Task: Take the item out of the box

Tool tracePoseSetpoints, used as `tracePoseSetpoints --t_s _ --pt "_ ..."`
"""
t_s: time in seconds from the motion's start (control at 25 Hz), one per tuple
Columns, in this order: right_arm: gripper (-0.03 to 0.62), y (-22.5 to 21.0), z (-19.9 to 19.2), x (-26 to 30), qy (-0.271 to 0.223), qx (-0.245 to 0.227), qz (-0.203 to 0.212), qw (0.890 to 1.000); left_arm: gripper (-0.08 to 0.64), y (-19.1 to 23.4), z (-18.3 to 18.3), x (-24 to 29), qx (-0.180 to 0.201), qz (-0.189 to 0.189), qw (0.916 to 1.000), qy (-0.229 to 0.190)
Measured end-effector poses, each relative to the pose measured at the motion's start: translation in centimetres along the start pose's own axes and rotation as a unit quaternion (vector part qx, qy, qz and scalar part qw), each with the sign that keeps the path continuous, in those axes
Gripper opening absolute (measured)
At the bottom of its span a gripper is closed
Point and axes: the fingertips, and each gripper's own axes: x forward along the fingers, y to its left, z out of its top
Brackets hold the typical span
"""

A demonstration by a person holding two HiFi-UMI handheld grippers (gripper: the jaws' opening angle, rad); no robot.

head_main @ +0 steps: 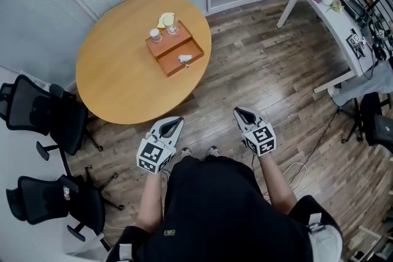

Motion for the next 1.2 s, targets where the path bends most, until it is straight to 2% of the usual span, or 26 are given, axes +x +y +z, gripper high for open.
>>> tracePoseSetpoints --t_s 0.36,0.64,0.84,1.2 --pt "0.009 -0.9 0.6 1.2 -0.003 -0.007 0.003 1.000 0.008 1.3 0.0 0.7 -0.006 0.009 0.9999 -0.004" --pt "0.009 -3.1 0.1 1.8 0.000 0.003 -0.025 1.000 0.007 3.2 0.6 3.3 0.008 -0.009 0.9999 -0.005" --pt "0.009 -5.0 0.6 2.6 0.001 0.018 -0.049 0.999 0.007 5.6 1.8 4.9 0.015 -0.022 0.9996 -0.005" --pt "0.009 -7.8 3.1 6.5 0.006 0.020 -0.068 0.997 0.008 11.0 3.5 9.1 0.017 -0.043 0.9989 0.000"
